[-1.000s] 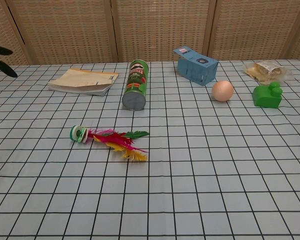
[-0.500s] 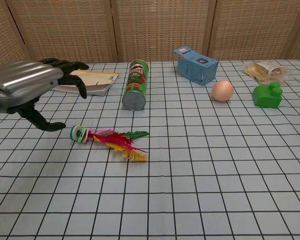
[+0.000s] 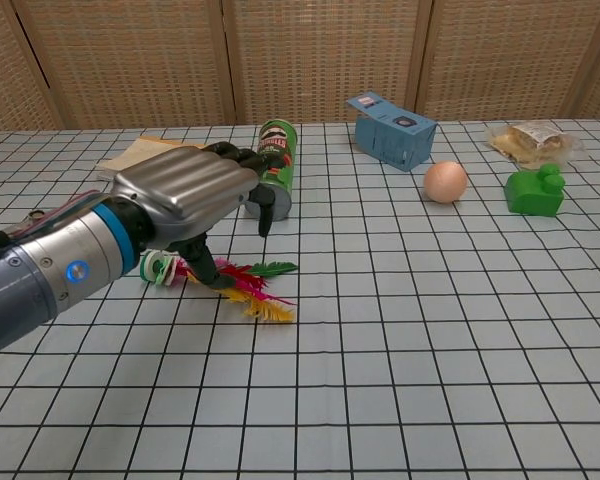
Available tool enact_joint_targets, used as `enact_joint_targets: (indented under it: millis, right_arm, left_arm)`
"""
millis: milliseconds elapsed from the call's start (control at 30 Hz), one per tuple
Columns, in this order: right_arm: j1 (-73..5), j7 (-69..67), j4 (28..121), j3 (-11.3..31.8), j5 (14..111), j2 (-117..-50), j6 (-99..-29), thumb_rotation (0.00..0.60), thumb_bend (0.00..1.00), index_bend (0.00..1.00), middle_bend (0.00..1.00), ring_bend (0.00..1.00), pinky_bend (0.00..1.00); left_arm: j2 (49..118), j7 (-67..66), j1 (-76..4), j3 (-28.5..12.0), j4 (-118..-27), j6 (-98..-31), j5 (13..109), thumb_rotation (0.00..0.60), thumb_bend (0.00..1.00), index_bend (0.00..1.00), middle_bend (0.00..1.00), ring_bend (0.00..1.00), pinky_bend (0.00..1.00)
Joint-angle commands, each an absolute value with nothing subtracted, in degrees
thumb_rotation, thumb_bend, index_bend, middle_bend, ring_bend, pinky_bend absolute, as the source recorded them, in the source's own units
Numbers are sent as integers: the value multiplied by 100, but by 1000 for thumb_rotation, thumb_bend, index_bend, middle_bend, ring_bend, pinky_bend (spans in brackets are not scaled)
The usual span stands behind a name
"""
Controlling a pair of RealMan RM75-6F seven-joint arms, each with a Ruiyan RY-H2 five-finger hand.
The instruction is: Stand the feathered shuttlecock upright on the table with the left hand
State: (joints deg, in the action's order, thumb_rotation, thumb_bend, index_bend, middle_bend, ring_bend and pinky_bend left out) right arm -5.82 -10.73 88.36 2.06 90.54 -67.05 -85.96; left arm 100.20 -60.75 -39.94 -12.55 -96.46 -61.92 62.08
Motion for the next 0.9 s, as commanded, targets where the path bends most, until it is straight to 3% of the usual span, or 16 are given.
enact_joint_targets:
  millis: [33,900]
  right_arm:
    - [-579,-1120,8824,225,9029,-6701,-8604,600,40,96,0,0,28]
    - [-582,-1530,8743,285,8988,-6672,-8626,600,40,101,0,0,28]
  left_arm:
    - [10201,-6245,-4149,-1234,-9456,-6190,6045,600,197,423,0,0,0]
    - [11142,-6366,-4722,-1006,-8217,-6295,5625,600,204,500,0,0,0]
